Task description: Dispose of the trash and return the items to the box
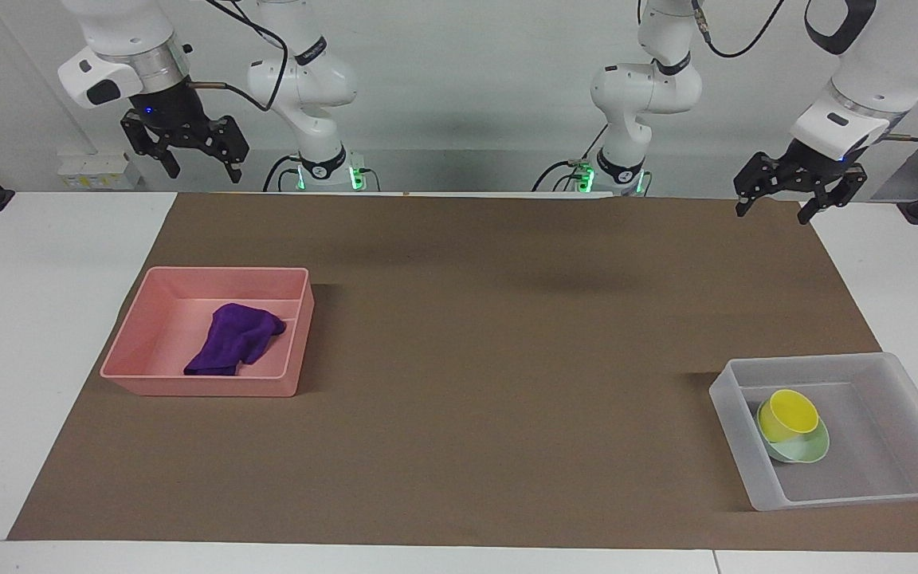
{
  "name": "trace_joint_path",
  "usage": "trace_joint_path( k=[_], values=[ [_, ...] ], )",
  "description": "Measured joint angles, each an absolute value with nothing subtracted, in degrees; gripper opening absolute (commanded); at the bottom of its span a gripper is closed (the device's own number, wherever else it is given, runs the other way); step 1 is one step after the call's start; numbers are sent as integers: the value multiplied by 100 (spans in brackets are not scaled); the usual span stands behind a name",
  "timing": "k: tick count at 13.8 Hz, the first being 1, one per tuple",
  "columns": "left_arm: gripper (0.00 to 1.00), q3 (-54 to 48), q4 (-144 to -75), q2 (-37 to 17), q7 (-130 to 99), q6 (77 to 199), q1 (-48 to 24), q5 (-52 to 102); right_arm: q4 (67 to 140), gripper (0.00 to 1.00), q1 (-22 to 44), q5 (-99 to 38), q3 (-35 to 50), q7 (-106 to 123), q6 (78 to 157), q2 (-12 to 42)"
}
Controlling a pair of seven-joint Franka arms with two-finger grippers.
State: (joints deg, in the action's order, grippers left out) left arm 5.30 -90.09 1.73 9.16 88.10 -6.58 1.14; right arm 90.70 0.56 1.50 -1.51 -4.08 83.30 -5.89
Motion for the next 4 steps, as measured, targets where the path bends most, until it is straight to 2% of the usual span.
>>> trace_joint_path(
  k=[4],
  values=[
    [100,545,-9005,173,828,8810,-651,108,9070,100,56,150,-151,-408,8330,-589]
  ],
)
